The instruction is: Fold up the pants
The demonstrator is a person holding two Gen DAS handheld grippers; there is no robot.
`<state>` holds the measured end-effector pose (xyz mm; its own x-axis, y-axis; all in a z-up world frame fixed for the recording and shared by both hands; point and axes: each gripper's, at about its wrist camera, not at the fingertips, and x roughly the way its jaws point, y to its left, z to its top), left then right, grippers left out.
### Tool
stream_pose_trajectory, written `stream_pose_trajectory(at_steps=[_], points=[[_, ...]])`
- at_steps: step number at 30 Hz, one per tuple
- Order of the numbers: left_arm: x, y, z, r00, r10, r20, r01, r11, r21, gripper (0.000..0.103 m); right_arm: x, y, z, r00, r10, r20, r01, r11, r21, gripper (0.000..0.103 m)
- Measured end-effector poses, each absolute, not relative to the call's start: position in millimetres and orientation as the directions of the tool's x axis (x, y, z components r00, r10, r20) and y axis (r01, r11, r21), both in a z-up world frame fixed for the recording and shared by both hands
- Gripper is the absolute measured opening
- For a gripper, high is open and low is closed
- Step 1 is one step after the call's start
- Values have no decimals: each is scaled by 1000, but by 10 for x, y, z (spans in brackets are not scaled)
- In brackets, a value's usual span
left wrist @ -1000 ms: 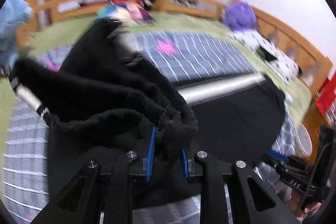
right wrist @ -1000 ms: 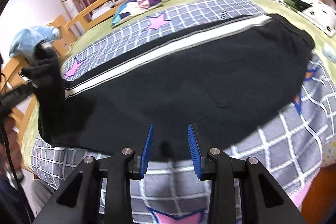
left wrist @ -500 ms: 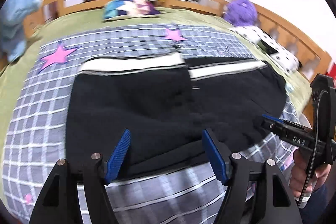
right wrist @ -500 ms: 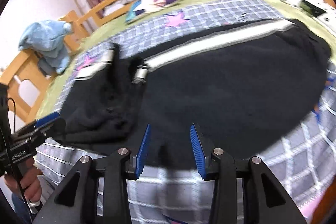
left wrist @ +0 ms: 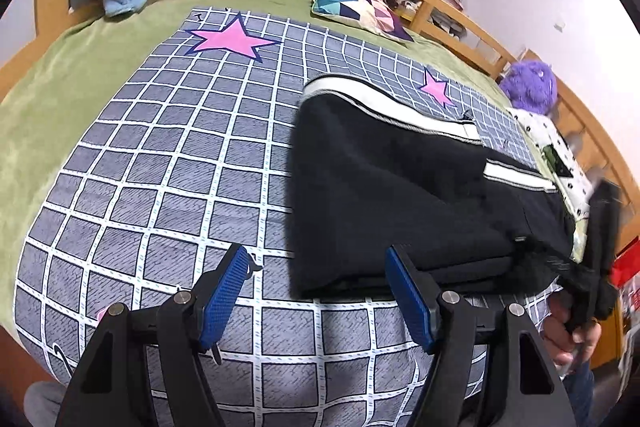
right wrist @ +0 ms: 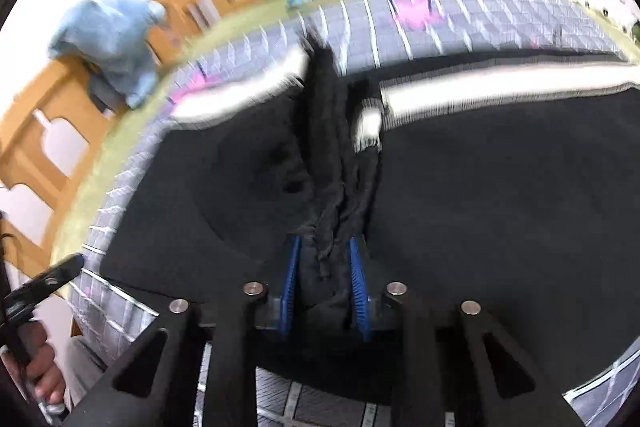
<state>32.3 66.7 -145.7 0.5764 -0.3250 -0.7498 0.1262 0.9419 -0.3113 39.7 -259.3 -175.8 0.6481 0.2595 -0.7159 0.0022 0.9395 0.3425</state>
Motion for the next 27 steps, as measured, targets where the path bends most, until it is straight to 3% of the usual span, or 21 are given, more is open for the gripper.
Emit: stream_pose_trajectory(at_steps=[3, 6, 9, 16, 18, 21, 27], points=[[328, 711, -1484, 576, -331, -747, 126, 939, -320, 69, 166, -2848, -1565, 711, 232, -664, 56, 923, 382, 22], [364, 708, -1537, 565, -346, -749, 127, 934, -335, 69, 109, -2923, -1691, 677, 168, -717, 101, 943, 316, 22], [398, 669, -1596, 543, -355, -761, 131, 931, -342, 69, 133, -2897, -1958, 610, 180, -772, 123, 941, 316, 30], [406, 630, -1610, 537, -360, -763, 142, 930, -339, 69, 107, -2718, -1492, 697, 120, -707, 6, 985, 174, 46], [419, 634, -1610, 533, -365, -763, 140, 928, -346, 69, 229, -2632, -1458, 701, 120, -703, -26, 989, 143, 45], [419, 635, -1611, 531, -352, -771, 141, 934, -329, 69, 430, -2591, -1542, 688, 117, -716, -34, 991, 129, 30], [441, 732, -1652, 523, -347, -778, 120, 934, -336, 69, 690, -2622, -1808, 646, 111, -755, 4, 989, 149, 27]])
